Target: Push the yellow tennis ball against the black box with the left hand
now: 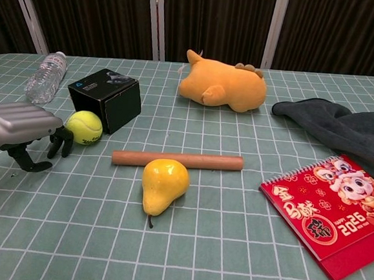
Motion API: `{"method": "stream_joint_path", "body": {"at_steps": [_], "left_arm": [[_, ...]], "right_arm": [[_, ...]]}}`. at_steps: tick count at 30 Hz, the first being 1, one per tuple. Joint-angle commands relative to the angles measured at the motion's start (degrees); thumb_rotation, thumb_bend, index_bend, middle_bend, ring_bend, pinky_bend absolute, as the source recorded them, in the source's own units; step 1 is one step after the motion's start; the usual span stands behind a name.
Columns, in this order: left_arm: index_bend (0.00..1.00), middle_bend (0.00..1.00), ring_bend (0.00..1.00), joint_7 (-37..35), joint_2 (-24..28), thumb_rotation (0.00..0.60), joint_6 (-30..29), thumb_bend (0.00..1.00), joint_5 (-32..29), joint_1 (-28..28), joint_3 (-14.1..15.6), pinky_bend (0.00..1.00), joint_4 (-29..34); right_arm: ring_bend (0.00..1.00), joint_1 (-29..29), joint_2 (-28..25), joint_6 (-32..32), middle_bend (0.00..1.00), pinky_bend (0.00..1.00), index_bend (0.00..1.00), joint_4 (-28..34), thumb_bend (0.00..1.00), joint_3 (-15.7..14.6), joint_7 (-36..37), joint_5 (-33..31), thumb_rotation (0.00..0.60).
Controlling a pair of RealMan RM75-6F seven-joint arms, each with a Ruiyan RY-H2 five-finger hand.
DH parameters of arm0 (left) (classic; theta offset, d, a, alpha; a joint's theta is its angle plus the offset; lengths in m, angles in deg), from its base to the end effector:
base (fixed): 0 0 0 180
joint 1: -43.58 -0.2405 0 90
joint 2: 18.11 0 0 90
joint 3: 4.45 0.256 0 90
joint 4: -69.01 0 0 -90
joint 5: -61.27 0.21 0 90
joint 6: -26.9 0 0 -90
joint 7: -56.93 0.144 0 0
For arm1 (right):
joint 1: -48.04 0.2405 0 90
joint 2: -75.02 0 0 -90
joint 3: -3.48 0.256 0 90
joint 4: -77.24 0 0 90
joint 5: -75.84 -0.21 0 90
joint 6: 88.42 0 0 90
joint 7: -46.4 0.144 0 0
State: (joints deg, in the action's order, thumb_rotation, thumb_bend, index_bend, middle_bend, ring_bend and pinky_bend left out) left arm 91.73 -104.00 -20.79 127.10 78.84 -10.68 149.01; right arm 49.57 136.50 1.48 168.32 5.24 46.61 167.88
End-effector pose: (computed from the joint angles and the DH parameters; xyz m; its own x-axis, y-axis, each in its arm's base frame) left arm -0.2292 0.3195 -0.0159 0.7477 0.2971 0.5938 0.6616 -0.4090 -0.6285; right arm -0.3110 -0.1587 0.1777 0.4565 0.0410 0.8888 -0.8868 -0.0600 0.4582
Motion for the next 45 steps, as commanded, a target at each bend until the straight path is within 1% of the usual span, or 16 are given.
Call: {"method": "stream_joint_path", "body": {"at_steps": [1, 7, 11, 17, 19, 20, 21, 24, 29, 32, 35, 39, 43, 45], "left_arm": [[0.24, 0.38, 0.28, -0.48, -0.46, 0.6, -0.11, 0.36, -0.06, 0.5, -0.2, 0.35, -0.71], [0.23, 0.35, 0.28, -2.61, -1.42, 0.6, -0.14, 0.36, 0.12, 1.55, -0.82, 0.35, -2.28], [0.2, 0.32, 0.24, -4.43, -2.28, 0.6, -0.31, 0.36, 0.34, 2.12, -1.3, 0.34, -3.89], [0.19, 0.29, 0.2, -6.03, -3.05, 0.6, -0.07, 0.36, 0.39, 3.05, -1.73, 0.31, -5.88], [0.19, 0.27, 0.17, -6.24, -3.17, 0.6, -0.02, 0.36, 0.26, 3.36, -1.95, 0.28, -6.42], [0.19, 0.26, 0.16, -6.43, -3.25, 0.6, 0.02, 0.36, 0.11, 3.55, -2.12, 0.25, -6.78], [0.18, 0.24, 0.13, -6.63, -3.31, 0.6, 0.12, 0.36, -0.08, 3.72, -2.26, 0.2, -7.09], [0.15, 0.2, 0.09, -6.98, -3.4, 0.6, 0.26, 0.36, -0.34, 4.18, -2.47, 0.09, -7.77], [0.08, 0.15, 0.06, -7.19, -3.16, 0.6, -0.01, 0.36, 0.04, 4.45, -2.0, 0.08, -7.77], [0.07, 0.14, 0.06, -7.55, -2.51, 0.6, -0.63, 0.32, 0.56, 4.18, -1.52, 0.08, -6.67], [0.07, 0.15, 0.06, -7.4, -1.07, 0.6, -2.24, 0.28, 1.86, 3.28, -0.4, 0.08, -4.38], [0.1, 0.21, 0.07, -7.34, 3.3, 0.6, -4.78, 0.25, 3.46, 0.71, 2.15, 0.08, 2.0], [0.11, 0.21, 0.07, -6.3, 8.73, 0.6, -11.13, 0.19, 7.01, -3.7, 5.77, 0.08, 9.26], [0.1, 0.2, 0.07, -6.43, 10.89, 0.6, -14.54, 0.15, 8.5, -6.07, 7.28, 0.05, 12.26]], "right_arm": [[0.0, 0.18, -0.08, -0.27, 0.0, 0.0, 0.0, 0.19, 0.37, 0.16, -0.09, -0.25, 0.6], [0.0, 0.45, -0.29, -1.1, 0.0, 0.0, 0.0, 0.48, 0.37, 0.18, -0.33, -0.71, 0.6], [0.0, 0.64, -0.33, -1.47, 0.0, 0.0, 0.0, 0.65, 0.37, 0.12, -0.59, -0.66, 0.6], [0.0, 0.67, -0.43, -1.54, 0.0, 0.0, 0.0, 0.89, 0.37, 0.12, -0.74, -0.72, 0.6], [0.0, 0.7, -0.42, -1.57, 0.0, 0.0, 0.0, 0.92, 0.37, 0.13, -0.79, -0.72, 0.6], [0.0, 0.74, -0.44, -1.6, 0.0, 0.0, 0.0, 0.97, 0.37, 0.18, -0.85, -0.77, 0.6], [0.0, 0.76, -0.47, -1.65, 0.0, 0.0, 0.0, 1.02, 0.37, 0.2, -0.9, -0.84, 0.6], [0.0, 0.72, -0.52, -1.71, 0.0, 0.0, 0.0, 1.12, 0.37, 0.18, -1.03, -0.97, 0.6], [0.0, 0.67, -0.47, -1.89, 0.0, 0.0, 0.0, 1.12, 0.37, 0.01, -1.17, -1.05, 0.6], [0.0, 0.58, -0.36, -1.73, 0.0, 0.0, 0.0, 1.02, 0.37, -0.09, -1.19, -0.87, 0.6], [0.0, 0.55, -0.39, -1.55, 0.0, 0.0, 0.0, 1.04, 0.37, -0.13, -1.14, -0.64, 0.6], [0.0, 0.38, -0.39, -1.21, 0.0, 0.0, 0.0, 0.98, 0.37, -0.51, -1.19, 0.08, 0.6], [0.0, 0.08, -0.39, -0.41, 0.0, 0.0, 0.0, 0.98, 0.37, -0.92, -1.25, 1.17, 0.6], [0.0, -0.03, -0.26, 0.2, 0.0, 0.0, 0.0, 0.86, 0.37, -0.8, -1.8, 1.52, 0.6]]}}
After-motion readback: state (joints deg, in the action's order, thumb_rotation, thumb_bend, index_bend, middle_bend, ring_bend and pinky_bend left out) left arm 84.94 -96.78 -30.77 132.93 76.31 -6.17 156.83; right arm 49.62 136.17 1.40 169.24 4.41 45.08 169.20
